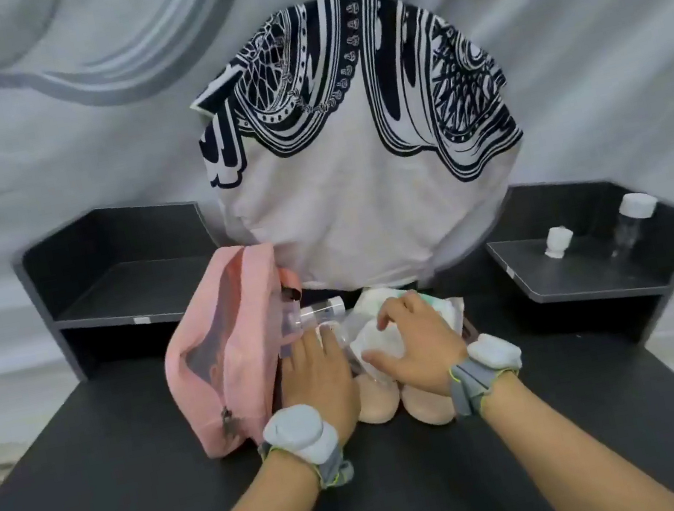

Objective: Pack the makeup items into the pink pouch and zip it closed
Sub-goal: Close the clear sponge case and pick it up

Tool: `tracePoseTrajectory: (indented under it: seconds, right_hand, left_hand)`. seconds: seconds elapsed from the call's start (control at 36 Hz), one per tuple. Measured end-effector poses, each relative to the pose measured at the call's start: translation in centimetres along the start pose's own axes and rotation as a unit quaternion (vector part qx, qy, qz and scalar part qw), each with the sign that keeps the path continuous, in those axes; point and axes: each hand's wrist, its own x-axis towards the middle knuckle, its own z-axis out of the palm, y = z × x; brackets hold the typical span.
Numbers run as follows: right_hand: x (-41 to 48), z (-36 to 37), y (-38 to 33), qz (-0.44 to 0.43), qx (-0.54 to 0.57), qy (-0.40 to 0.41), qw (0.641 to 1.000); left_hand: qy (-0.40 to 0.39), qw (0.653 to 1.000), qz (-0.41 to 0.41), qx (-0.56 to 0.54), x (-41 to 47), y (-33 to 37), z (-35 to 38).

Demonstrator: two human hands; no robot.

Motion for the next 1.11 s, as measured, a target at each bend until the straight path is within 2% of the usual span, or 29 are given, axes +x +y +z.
tracePoseTrajectory:
  seconds: [0.14, 0.25, 0.53, 0.58, 0.67, 0.75, 0.83, 0.94, 1.03, 1.11]
  right_hand:
    - [2.8, 1.4, 1.1, -0.035, -0.062, -0.047, 0.996]
    - [3.6, 1.7, 1.9, -0.048, -0.064, -0.063, 0.995]
    - [3.4, 3.4, 3.4, -0.074, -0.056, -0.005, 0.996]
    - [3.1, 3.5, 3.2, -0.109, -0.053, 0.017, 0.992]
    - [2.6, 2.7, 2.8, -0.226, -0.027, 0.031, 0.973]
    - [2.2, 2.3, 2.9, -0.301, -0.051, -0.02, 0.952]
    - [2.3, 2.4, 2.9, -0.27, -0.1, -0.083, 0.954]
    - [2.3, 2.7, 3.1, -0.242, -0.122, -0.117, 0.955]
    - [2.2, 2.7, 2.9, -0.242, -0.118, -0.119, 0.956]
    - [2.0, 2.7, 3.0, -0.251, -0.1, -0.104, 0.957]
  left_hand:
    - [0.028, 0.999, 0.002, -0.015, 3.2, -0.3, 1.4]
    - [0.021, 0.999, 0.031, -0.008, 4.2, -0.6, 1.2]
    - [0.072, 0.985, 0.07, -0.138, 4.0, -1.8, 2.1]
    - [0.074, 0.979, 0.048, -0.184, 3.8, -2.3, 2.0]
    - [0.07, 0.974, 0.02, -0.213, 3.3, -2.7, 1.4]
    - [0.098, 0.97, 0.024, -0.223, 3.2, -2.7, 1.2]
    - [0.137, 0.96, 0.001, -0.244, 3.4, -2.7, 1.0]
    - [0.195, 0.949, -0.023, -0.246, 3.7, -2.7, 0.7]
    - [0.161, 0.973, -0.043, -0.162, 4.0, -2.9, 1.6]
    - [0.14, 0.979, -0.073, -0.131, 4.0, -2.9, 2.2]
